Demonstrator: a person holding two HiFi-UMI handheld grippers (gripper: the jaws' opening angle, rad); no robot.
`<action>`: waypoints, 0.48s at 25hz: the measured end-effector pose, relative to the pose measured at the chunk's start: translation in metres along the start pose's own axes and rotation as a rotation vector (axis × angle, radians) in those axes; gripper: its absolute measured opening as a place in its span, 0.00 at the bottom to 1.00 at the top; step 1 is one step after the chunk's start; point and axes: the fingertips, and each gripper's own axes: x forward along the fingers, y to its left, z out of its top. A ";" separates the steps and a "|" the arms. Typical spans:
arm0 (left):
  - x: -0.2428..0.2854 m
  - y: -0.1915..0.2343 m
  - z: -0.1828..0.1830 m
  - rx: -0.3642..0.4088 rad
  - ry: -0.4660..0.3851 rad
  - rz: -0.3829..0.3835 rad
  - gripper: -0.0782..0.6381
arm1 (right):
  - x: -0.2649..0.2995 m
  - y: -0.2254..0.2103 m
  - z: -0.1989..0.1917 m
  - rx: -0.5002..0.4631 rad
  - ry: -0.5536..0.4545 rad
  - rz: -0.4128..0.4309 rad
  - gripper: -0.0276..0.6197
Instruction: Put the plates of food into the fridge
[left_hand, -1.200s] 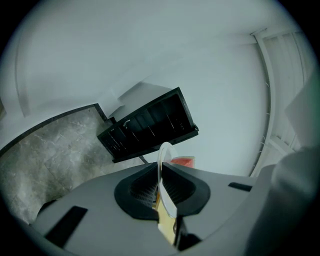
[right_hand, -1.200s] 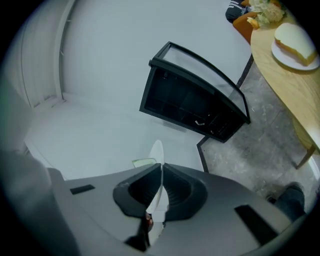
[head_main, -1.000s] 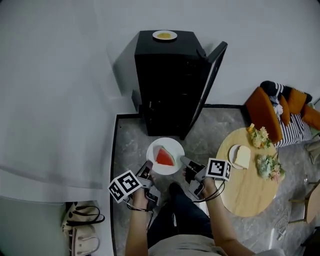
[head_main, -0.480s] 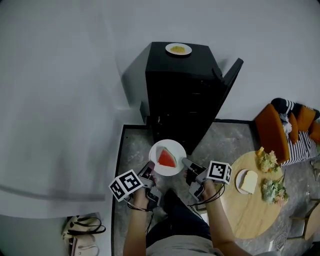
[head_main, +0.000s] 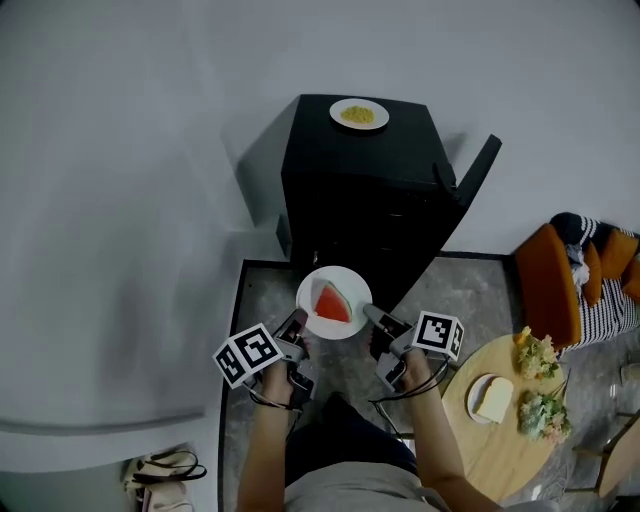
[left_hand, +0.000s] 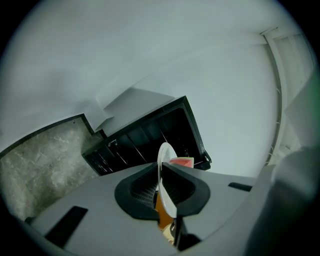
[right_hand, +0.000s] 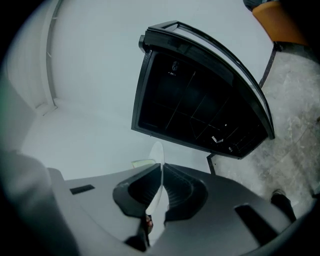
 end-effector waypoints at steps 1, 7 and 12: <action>0.006 -0.002 0.003 -0.001 -0.001 -0.001 0.15 | 0.003 0.000 0.006 -0.001 -0.002 0.000 0.08; 0.031 -0.008 0.014 -0.017 0.002 0.001 0.15 | 0.014 -0.001 0.033 0.004 -0.025 -0.009 0.08; 0.047 -0.014 0.029 -0.012 -0.007 0.001 0.15 | 0.025 0.001 0.051 0.020 -0.076 -0.009 0.08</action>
